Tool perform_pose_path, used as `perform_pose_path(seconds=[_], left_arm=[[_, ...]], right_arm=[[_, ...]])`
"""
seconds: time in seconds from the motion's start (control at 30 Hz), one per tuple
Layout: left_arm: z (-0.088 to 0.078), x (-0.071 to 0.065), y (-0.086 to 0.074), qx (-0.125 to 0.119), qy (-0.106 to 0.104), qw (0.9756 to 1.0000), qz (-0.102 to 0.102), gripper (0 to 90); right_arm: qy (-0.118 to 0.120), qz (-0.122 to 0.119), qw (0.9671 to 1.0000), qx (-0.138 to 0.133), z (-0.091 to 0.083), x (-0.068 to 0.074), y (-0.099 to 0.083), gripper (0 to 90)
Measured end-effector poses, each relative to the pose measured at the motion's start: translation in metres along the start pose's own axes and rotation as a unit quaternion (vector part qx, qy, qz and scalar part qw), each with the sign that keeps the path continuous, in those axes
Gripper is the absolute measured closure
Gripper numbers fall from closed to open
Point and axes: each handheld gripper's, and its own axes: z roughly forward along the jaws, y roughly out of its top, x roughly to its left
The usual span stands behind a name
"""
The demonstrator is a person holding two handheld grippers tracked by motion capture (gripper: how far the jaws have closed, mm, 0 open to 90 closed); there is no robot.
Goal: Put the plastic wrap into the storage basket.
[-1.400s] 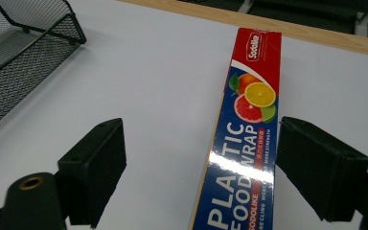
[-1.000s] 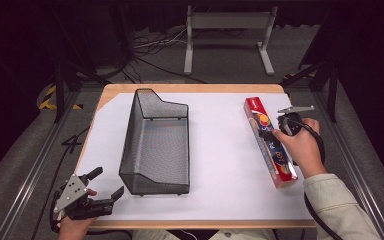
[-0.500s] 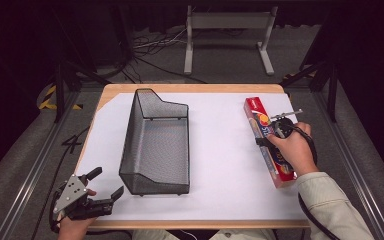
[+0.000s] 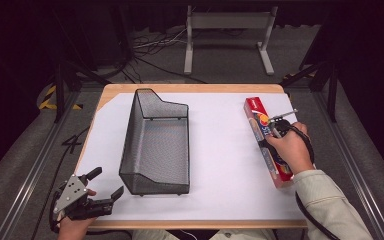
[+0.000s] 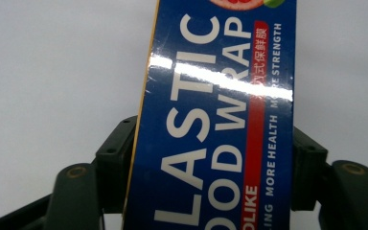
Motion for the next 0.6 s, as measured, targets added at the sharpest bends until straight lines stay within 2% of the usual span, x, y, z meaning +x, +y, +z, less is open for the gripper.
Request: perform_pose_path(seconds=[0.13,0.27,0.43,0.6], left_arm=[[0.000,0.000,0.000,0.000,0.001,1.0000,0.000,6.9],[0.000,0.000,0.000,0.000,0.001,1.0000,0.000,6.9],[0.000,0.000,0.000,0.001,0.002,1.0000,0.002,6.9],[0.000,-0.001,0.001,0.001,0.003,1.0000,0.002,7.0]], right_arm=[[-0.006,0.011,0.9999,-0.003,-0.001,0.001,-0.001,38.2],[-0.001,0.023,0.9997,-0.010,-0.002,0.000,-0.002,38.8],[0.013,0.027,0.9994,-0.015,-0.012,0.000,-0.003,39.0],[0.026,0.024,0.9989,-0.029,-0.030,0.005,-0.004,39.0]])
